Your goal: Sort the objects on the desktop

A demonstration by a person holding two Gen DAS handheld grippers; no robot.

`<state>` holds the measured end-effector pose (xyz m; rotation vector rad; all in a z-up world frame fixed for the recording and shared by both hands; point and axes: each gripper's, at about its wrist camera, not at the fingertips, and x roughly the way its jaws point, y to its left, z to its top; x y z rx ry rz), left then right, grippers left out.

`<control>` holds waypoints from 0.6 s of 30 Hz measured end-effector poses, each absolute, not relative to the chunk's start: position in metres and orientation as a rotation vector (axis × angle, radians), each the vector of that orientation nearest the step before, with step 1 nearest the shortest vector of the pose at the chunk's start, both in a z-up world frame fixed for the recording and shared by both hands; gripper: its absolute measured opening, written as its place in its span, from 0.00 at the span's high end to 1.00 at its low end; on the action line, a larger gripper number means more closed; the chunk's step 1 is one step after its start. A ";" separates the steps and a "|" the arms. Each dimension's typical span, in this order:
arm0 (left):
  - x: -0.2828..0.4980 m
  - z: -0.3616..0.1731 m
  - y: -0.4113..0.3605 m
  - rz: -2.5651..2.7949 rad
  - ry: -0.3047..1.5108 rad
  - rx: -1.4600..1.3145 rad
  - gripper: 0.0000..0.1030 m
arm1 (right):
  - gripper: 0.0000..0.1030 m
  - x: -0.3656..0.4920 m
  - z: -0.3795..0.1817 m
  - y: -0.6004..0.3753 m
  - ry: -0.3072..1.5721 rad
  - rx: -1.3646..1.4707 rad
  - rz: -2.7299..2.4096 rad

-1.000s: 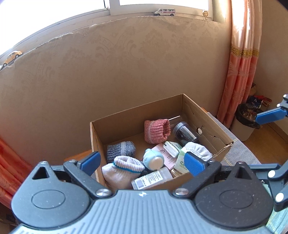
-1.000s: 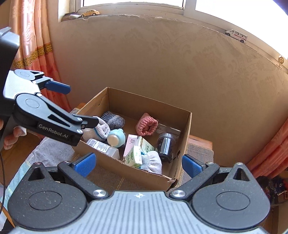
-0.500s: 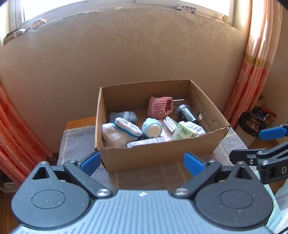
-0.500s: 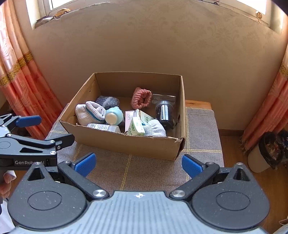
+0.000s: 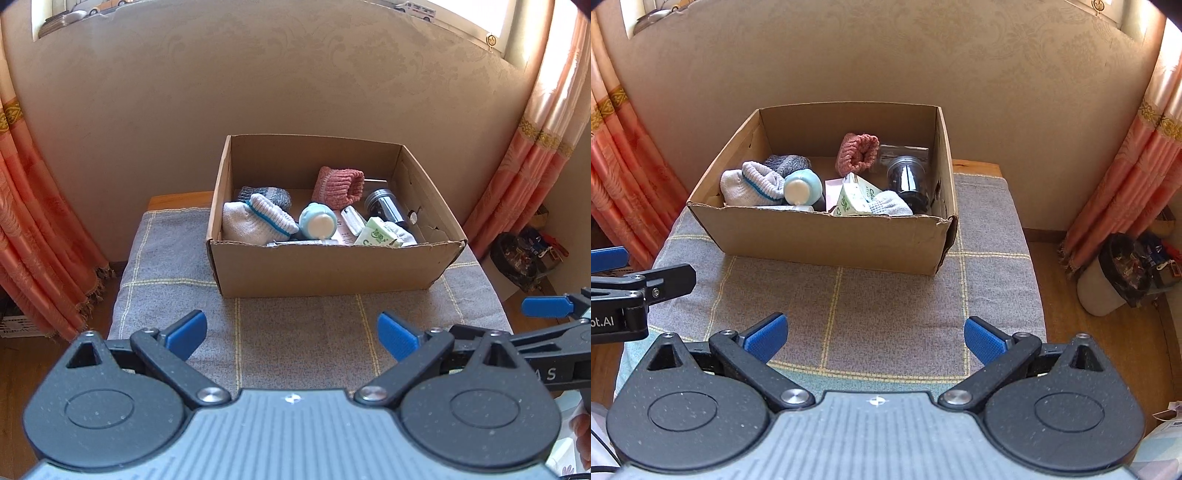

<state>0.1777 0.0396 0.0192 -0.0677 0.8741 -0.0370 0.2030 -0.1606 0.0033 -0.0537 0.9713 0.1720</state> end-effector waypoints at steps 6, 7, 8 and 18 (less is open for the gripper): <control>0.175 0.030 0.040 -0.024 0.860 -0.074 0.04 | 0.00 0.200 0.017 -0.157 0.953 -0.067 0.171; 0.175 0.032 0.040 -0.024 0.860 -0.075 0.04 | 0.00 0.200 0.018 -0.156 0.956 -0.071 0.169; 0.175 0.033 0.040 -0.022 0.858 -0.078 0.04 | 0.00 0.199 0.019 -0.156 0.955 -0.073 0.167; 0.172 0.044 0.036 -0.009 0.863 -0.072 0.04 | 0.00 0.196 0.029 -0.153 0.948 -0.079 0.180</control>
